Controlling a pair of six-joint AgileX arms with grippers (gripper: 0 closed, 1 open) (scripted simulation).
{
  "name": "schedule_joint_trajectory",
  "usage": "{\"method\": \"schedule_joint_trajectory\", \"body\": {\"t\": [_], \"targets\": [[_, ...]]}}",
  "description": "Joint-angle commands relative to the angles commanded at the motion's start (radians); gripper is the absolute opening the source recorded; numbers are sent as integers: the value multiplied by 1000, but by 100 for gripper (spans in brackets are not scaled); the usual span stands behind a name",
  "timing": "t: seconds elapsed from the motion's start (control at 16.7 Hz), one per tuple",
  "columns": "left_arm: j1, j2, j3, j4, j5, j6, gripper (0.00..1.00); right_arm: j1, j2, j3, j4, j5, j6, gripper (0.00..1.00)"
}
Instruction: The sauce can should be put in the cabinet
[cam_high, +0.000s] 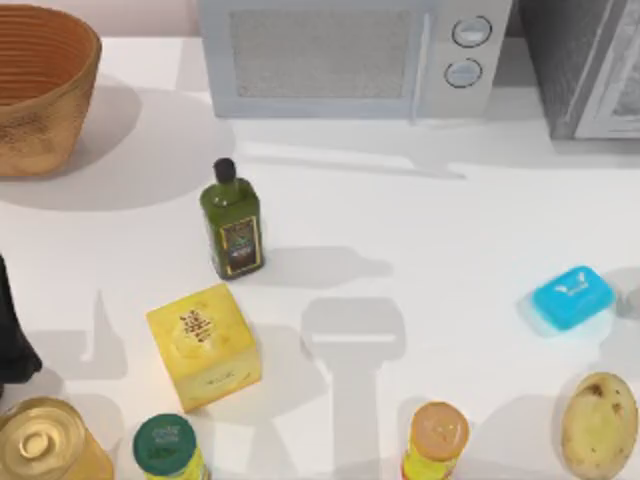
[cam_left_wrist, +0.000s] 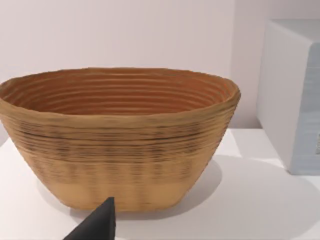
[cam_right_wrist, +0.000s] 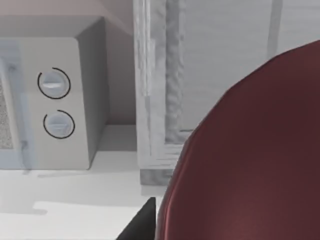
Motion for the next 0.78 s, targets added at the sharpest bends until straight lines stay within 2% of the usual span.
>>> {"method": "schedule_joint_trajectory", "body": {"t": [0.24, 0.42, 0.6, 0.78], "targets": [[0, 0, 0, 0, 0, 0, 100, 7, 16, 12, -7, -2, 1, 0], [0, 0, 0, 0, 0, 0, 100, 26, 108, 107, -45, 7, 6, 0], [0, 0, 0, 0, 0, 0, 100, 50, 274, 297, -109, 30, 12, 0], [0, 0, 0, 0, 0, 0, 100, 75, 482, 579, -190, 65, 17, 0]]}}
